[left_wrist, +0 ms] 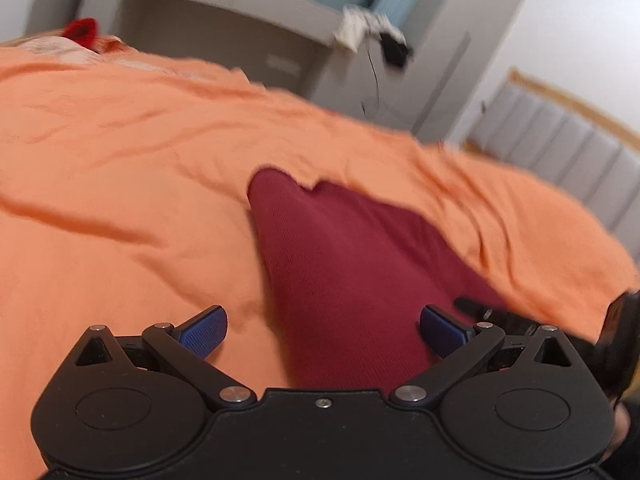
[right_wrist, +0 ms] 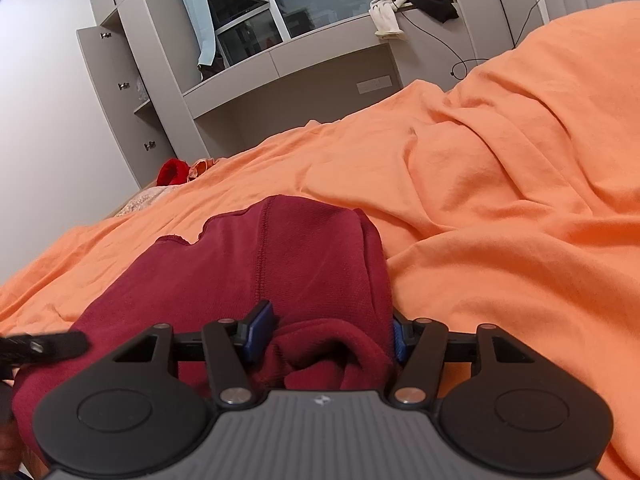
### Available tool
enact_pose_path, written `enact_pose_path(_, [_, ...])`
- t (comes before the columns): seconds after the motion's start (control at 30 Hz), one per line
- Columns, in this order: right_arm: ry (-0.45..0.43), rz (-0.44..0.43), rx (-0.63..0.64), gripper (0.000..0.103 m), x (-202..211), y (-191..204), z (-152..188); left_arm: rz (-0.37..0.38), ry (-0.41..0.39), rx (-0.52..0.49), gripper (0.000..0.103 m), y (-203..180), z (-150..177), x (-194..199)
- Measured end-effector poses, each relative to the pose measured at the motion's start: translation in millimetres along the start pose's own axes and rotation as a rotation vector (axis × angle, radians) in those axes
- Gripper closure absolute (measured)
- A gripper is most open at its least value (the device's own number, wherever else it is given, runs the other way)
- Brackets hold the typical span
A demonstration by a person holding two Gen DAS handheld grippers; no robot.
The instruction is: Fold small clothes
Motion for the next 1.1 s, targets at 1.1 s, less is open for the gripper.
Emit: enact_pose_path(1.1, [-0.013, 0.02, 0.004, 0.053, 1, 4, 0, 0.011, 0.119, 0.036, 0.008, 2, 3, -25])
Point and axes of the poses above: each gripper's, at about its wrist camera, not at the fingertips, and x roughly against the way its jaws point, y to its left, z to its underside, the point moved 8 cm from there along -x, roughly the way its jaws point, and after that the axes turned 9 degrees about -y, right-handed, at the moved point
